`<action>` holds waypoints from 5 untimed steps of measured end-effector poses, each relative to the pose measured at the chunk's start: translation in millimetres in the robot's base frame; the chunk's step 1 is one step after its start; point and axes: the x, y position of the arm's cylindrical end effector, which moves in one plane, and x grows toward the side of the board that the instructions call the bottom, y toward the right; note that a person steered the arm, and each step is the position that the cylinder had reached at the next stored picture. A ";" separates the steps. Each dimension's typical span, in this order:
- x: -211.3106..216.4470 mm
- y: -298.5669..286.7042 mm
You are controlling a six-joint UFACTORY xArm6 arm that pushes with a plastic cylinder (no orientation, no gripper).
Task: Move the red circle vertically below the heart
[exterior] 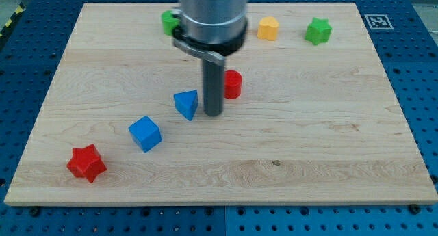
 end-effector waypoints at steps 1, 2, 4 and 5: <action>-25.4 -10.0; -26.9 3.8; -30.0 69.2; -36.6 79.9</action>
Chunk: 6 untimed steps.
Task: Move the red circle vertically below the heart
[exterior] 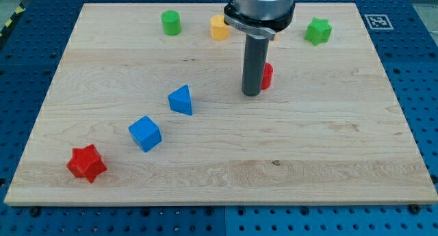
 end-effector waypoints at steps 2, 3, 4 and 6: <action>-14.3 -2.9; -11.4 -1.6; -0.1 7.1; 7.0 23.7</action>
